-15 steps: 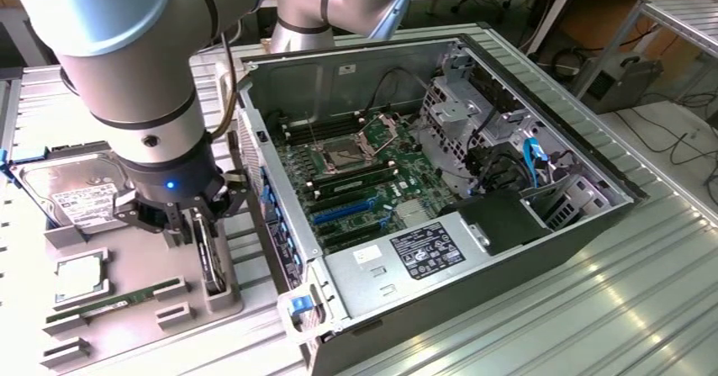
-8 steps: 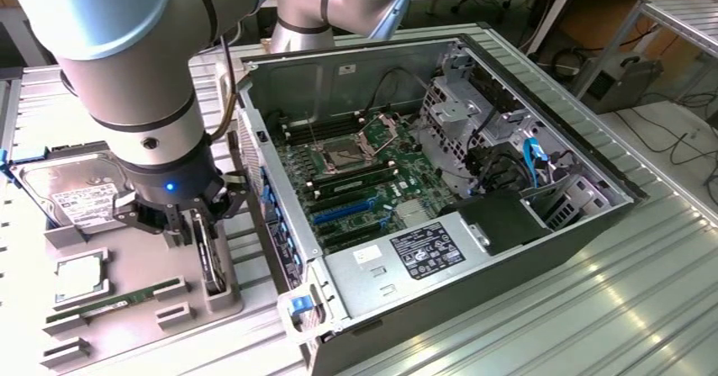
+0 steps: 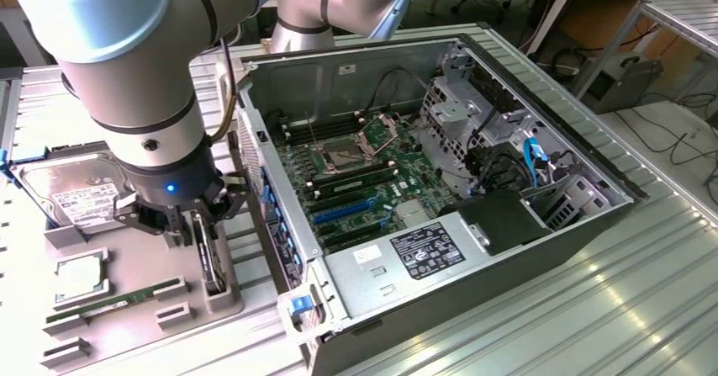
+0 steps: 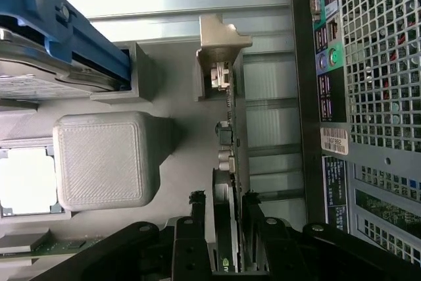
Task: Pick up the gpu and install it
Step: 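Pick up the gpu and move the gpu toward the slot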
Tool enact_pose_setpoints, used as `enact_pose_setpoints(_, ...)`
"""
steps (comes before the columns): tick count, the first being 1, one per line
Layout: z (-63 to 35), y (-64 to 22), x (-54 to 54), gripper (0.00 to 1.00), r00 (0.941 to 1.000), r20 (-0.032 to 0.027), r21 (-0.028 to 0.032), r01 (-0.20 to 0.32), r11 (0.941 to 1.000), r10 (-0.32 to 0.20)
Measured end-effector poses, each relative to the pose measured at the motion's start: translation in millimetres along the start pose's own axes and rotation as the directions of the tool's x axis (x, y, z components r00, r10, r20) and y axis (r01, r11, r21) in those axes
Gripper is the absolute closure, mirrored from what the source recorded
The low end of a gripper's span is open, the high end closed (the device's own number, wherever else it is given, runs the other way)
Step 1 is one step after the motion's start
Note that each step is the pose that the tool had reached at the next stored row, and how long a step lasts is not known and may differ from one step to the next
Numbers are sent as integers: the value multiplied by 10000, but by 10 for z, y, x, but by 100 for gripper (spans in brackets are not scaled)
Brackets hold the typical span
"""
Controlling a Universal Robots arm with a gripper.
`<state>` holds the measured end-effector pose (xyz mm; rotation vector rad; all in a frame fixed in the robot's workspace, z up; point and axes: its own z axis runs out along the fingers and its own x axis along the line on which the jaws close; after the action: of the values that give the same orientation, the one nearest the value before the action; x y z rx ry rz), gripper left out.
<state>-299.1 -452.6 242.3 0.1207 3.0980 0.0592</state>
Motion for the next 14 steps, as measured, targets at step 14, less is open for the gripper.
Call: enact_pose_setpoints(14, 0, 1, -1, 74, 9994, -12, -17, 355, 9994, -355)
